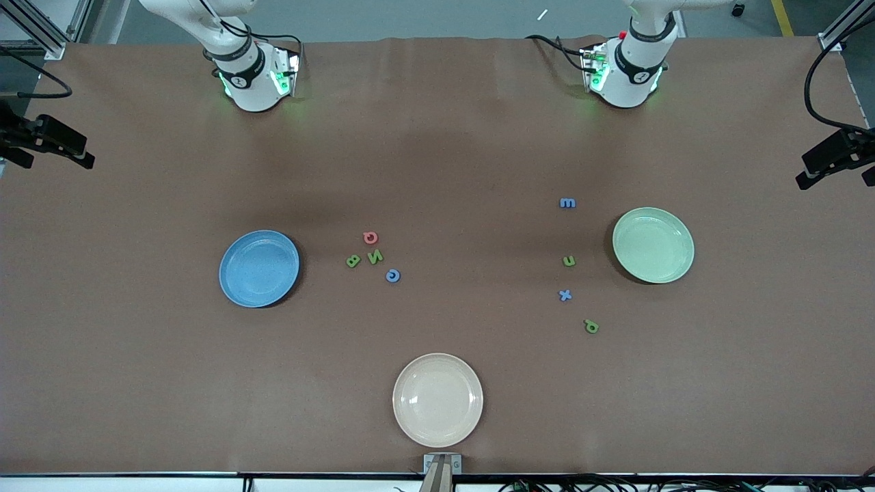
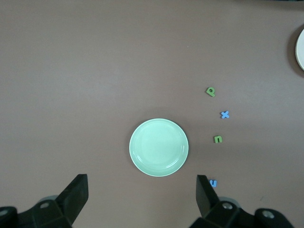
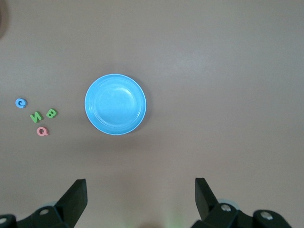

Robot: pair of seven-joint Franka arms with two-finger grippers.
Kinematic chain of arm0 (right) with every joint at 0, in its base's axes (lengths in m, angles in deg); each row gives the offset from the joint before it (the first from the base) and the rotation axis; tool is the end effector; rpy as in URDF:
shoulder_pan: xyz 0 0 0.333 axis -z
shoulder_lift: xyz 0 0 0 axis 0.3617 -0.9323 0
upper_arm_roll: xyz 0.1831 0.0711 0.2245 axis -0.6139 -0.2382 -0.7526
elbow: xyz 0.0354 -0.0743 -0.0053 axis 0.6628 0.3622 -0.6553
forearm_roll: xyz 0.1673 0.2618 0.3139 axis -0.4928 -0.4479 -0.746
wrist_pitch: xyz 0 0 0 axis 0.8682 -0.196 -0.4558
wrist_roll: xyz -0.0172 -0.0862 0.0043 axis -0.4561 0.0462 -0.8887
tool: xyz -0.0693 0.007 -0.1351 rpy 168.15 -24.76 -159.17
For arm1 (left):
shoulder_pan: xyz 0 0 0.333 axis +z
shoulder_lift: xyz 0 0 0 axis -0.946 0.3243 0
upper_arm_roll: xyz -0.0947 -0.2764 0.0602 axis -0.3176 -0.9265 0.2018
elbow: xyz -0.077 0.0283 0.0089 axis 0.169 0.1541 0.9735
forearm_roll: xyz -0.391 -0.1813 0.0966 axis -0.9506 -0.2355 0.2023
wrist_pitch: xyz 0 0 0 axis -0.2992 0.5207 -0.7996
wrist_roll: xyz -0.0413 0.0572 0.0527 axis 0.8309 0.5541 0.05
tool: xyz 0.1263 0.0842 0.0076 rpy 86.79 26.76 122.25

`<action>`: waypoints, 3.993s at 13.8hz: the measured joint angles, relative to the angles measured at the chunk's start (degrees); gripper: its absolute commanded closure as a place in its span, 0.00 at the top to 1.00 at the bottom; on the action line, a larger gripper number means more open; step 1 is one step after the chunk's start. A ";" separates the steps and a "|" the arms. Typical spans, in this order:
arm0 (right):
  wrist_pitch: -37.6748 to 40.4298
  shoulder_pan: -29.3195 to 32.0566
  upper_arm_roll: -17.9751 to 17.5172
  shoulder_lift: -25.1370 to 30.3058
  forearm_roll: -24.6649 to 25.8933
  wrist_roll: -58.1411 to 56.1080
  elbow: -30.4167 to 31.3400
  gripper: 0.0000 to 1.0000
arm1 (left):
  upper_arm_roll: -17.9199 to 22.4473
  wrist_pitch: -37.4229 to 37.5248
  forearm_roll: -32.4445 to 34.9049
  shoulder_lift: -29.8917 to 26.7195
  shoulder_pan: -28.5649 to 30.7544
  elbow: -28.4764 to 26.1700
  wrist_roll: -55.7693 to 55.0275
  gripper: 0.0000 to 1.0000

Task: Sort uppercase to blue plate, lowercase to green plate

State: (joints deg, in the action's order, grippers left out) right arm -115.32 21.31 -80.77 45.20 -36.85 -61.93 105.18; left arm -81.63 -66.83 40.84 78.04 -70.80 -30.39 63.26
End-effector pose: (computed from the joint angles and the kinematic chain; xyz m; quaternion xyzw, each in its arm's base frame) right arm 0.5727 -0.0373 0.5848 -0.9998 0.0138 0.0156 0.0055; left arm 0.6092 0.0231 0.6015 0.9986 0.0233 0.0466 0.0052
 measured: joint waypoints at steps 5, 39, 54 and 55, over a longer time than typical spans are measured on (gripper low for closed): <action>-0.02 0.02 0.10 0.00 -0.78 0.00 0.00 1.00 | -0.02 0.00 0.00 0.00 -0.01 0.00 0.00 1.00; -19.32 -8.17 -0.46 -15.83 -2.15 31.99 6.33 1.00 | -16.54 -61.86 -2.09 7.34 -12.38 -59.37 -26.51 1.00; -51.61 -27.39 -0.63 -30.10 -5.13 64.02 19.65 0.77 | -16.65 -68.50 0.59 14.56 -13.48 -62.60 -26.51 0.83; -52.73 -28.01 -0.63 -30.78 -5.13 64.45 20.16 0.76 | -16.65 -68.50 0.59 14.56 -13.48 -62.80 -26.51 0.77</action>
State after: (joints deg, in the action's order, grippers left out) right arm -168.06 -6.69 -81.40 14.42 -41.98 2.52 125.35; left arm -98.27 -135.33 41.43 92.60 -84.28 -93.19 36.75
